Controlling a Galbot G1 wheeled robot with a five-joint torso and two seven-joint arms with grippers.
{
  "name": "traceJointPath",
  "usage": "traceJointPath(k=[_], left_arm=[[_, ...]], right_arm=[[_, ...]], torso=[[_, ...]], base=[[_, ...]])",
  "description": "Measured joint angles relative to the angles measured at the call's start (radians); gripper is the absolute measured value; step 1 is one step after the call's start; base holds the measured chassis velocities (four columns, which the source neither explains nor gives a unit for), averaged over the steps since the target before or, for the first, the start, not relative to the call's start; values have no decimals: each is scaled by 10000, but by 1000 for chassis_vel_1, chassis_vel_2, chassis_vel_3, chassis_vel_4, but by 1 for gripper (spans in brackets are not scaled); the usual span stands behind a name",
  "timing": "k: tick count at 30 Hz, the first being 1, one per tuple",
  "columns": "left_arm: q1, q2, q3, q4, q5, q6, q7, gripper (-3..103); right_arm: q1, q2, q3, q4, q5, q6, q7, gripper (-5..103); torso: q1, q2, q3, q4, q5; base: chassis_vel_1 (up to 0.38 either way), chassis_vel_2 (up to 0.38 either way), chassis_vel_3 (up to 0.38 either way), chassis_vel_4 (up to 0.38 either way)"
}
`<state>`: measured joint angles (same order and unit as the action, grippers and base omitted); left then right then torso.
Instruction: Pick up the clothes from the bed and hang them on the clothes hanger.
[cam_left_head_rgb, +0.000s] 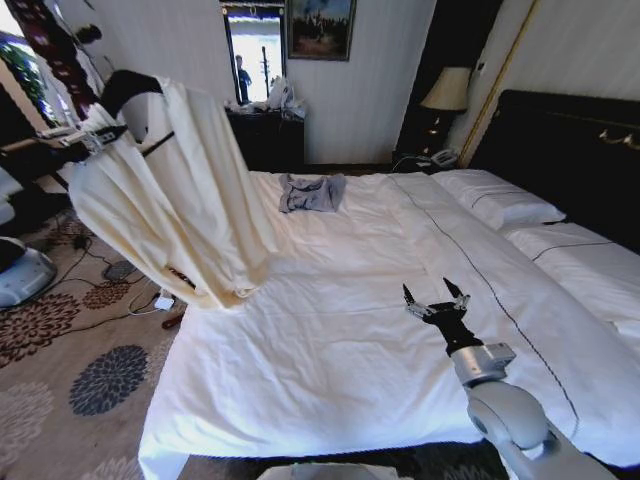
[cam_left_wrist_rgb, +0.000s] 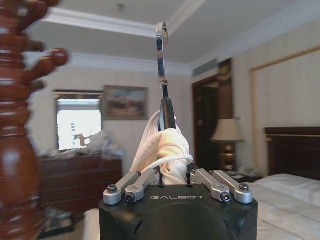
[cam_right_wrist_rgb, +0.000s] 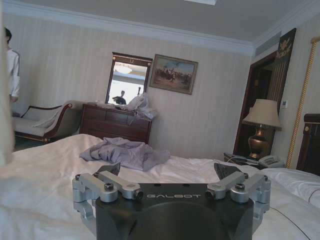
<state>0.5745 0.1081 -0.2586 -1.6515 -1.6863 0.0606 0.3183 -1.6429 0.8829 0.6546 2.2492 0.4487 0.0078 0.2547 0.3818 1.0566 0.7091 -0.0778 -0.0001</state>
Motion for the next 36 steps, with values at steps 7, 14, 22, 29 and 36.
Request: traceJointPath(k=[7, 14, 22, 29, 36], left_arm=[[-421, 100, 41, 430, -686, 660, -501, 20], [-527, 87, 28, 732, -824, 1052, -589, 20], [-541, -35, -69, 1595, -1058, 1156, 902, 20], [-465, -477, -110, 2595, -1105, 1177, 1626, 20], [-728, -899, -111, 3266, -1058, 1182, 1636, 20]], right_arm=[[8, -3, -6, 0, 4, -4, 4, 100], [12, -4, -12, 0, 9, -10, 11, 100], [17, -5, -15, 0, 12, -13, 15, 100], [19, -6, -16, -1, 12, -14, 16, 100], [20, -6, -16, -1, 12, -15, 17, 100]], torso=[[0, 0, 0, 1, 0], [0, 0, 0, 0, 0], [0, 0, 0, 1, 1], [1, -1, 0, 0, 0], [1, -1, 0, 4, -1]], base=[[0, 0, 0, 0], [0, 0, 0, 0], [0, 0, 0, 0], [0, 0, 0, 0], [0, 0, 0, 0]])
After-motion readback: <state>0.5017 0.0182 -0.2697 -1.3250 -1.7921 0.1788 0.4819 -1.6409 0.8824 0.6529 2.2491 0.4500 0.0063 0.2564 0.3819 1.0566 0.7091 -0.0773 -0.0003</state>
